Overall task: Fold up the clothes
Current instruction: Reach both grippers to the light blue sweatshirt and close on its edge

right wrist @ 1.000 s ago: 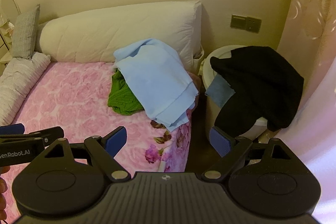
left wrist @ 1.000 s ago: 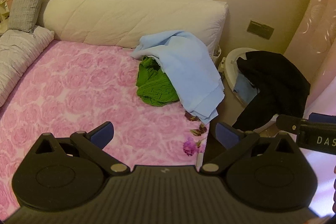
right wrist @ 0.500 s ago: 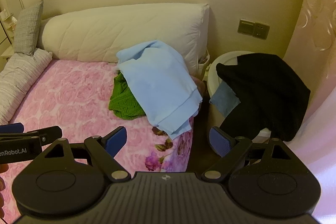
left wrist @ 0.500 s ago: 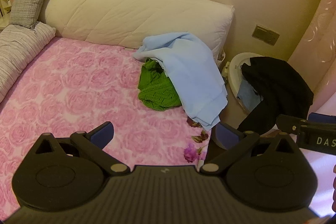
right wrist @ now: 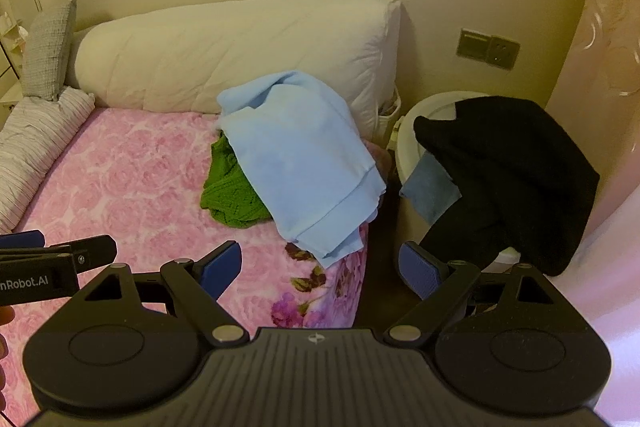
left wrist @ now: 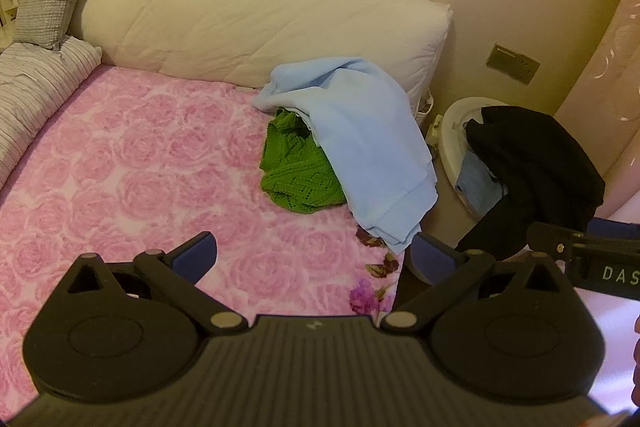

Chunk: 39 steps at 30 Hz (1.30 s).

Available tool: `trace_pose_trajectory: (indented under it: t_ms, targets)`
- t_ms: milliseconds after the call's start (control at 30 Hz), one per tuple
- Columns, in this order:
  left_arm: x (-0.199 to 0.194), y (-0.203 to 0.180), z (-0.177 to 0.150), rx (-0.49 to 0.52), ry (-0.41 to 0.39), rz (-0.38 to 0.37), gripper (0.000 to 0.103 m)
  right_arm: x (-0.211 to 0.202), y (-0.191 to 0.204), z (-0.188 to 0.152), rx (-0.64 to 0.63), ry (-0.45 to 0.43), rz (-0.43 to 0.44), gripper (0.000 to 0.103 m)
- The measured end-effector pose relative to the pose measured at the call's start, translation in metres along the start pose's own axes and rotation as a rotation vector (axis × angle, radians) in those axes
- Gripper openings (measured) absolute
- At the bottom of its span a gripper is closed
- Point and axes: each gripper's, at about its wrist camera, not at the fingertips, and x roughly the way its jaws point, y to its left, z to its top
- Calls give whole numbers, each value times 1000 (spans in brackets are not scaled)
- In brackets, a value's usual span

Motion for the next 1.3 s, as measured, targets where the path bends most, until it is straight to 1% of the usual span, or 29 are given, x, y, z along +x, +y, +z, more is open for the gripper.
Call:
trace_pose_trajectory:
  t_ms: [67, 133, 333, 400, 533, 600, 667, 700, 767, 833, 1033, 1200, 1300]
  targets:
    - [7, 1, 3, -9, 5, -3, 102, 7, -4, 4, 2, 5, 6, 83]
    - [15, 1, 7, -20, 13, -8, 102, 15, -8, 8, 4, 11, 14, 77]
    - [51, 0, 23, -71, 51, -27, 102, 49, -32, 24, 34, 45, 49, 75]
    - [66, -1, 30, -92, 65, -36, 102, 66, -42, 32, 24, 95, 101, 75]
    - [102, -5, 48, -137, 111, -48, 100, 101, -56, 47, 17, 142, 127, 70]
    - [123, -9, 57, -151, 133, -52, 97, 118, -63, 56, 3, 154, 142, 68]
    - [143, -13, 67, -165, 155, -55, 89, 137, -70, 67, -16, 173, 147, 63]
    - [153, -15, 72, -171, 166, -56, 87, 147, -73, 72, -24, 181, 152, 58]
    - [176, -18, 80, -191, 188, -61, 74, 167, -79, 83, -38, 195, 165, 54]
    - [198, -19, 90, -208, 208, -59, 69, 187, -85, 94, -51, 209, 177, 47]
    - [252, -15, 116, -252, 246, -38, 71, 249, -95, 129, -82, 252, 199, 47]
    - [293, 2, 133, -324, 255, -22, 71, 297, -91, 160, -110, 243, 217, 47]
    - [313, 15, 138, -382, 246, -35, 71, 325, -87, 176, -119, 234, 227, 47]
